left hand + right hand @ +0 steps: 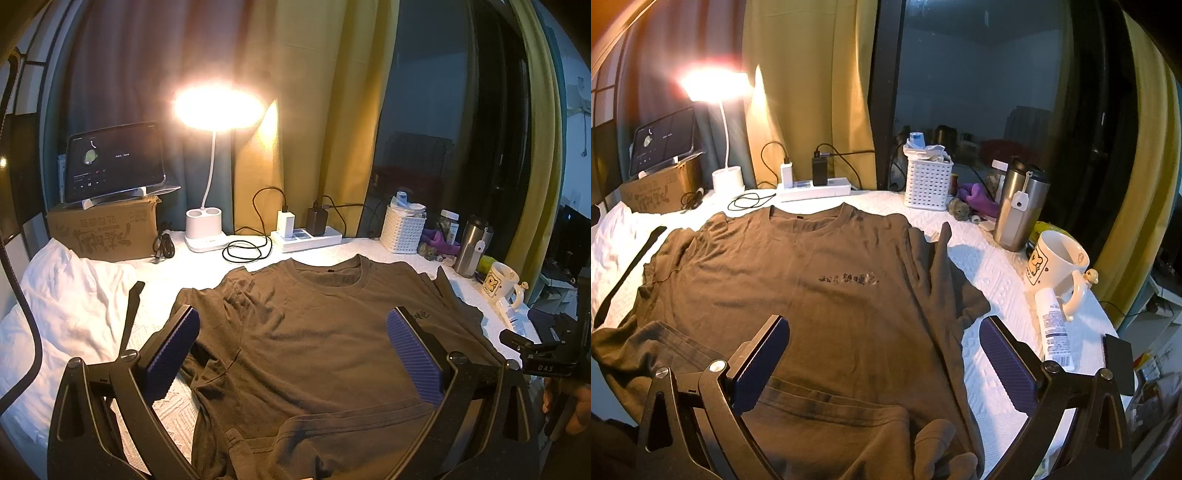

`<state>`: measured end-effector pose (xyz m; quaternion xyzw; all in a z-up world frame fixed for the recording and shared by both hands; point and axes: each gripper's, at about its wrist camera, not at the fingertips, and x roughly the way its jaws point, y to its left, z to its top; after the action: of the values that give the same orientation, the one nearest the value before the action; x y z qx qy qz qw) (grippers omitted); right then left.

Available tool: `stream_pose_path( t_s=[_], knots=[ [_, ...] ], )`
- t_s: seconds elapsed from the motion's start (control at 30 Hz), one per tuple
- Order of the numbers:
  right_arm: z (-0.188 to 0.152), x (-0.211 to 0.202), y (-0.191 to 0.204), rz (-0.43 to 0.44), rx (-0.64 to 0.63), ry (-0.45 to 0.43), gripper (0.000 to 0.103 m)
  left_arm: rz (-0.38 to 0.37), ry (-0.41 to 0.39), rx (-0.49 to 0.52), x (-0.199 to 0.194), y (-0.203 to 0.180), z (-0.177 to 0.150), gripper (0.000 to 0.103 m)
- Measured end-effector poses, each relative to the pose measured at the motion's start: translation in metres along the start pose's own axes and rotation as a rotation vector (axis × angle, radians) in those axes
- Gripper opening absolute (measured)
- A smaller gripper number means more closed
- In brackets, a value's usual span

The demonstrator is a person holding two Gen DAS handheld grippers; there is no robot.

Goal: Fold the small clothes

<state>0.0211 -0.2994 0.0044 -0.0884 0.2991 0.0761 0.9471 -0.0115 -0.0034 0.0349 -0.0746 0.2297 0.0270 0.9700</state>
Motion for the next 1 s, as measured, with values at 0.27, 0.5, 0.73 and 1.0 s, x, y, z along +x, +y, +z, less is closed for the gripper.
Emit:
stream_pose_path(
  t_s=[0.27, 0.5, 0.73, 1.0],
  knots=[
    [-0.001, 0.004, 0.000, 0.003, 0.002, 0.006, 0.103, 0.011, 0.018, 0.008, 0.009, -0.002, 0.002, 0.100],
    [-0.001, 0.020, -0.009, 0.012, 0.027, 0.029, 0.103, 0.020, 0.050, 0.019, 0.026, -0.007, 0.005, 0.100],
    [0.003, 0.041, -0.029, 0.010, 0.052, 0.071, 0.103, 0.022, 0.089, 0.020, 0.051, -0.013, 0.009, 0.100],
    [0.011, 0.071, -0.060, -0.016, 0.096, 0.112, 0.103, 0.025, 0.136, 0.026, 0.088, -0.023, 0.018, 0.100]
  ],
)
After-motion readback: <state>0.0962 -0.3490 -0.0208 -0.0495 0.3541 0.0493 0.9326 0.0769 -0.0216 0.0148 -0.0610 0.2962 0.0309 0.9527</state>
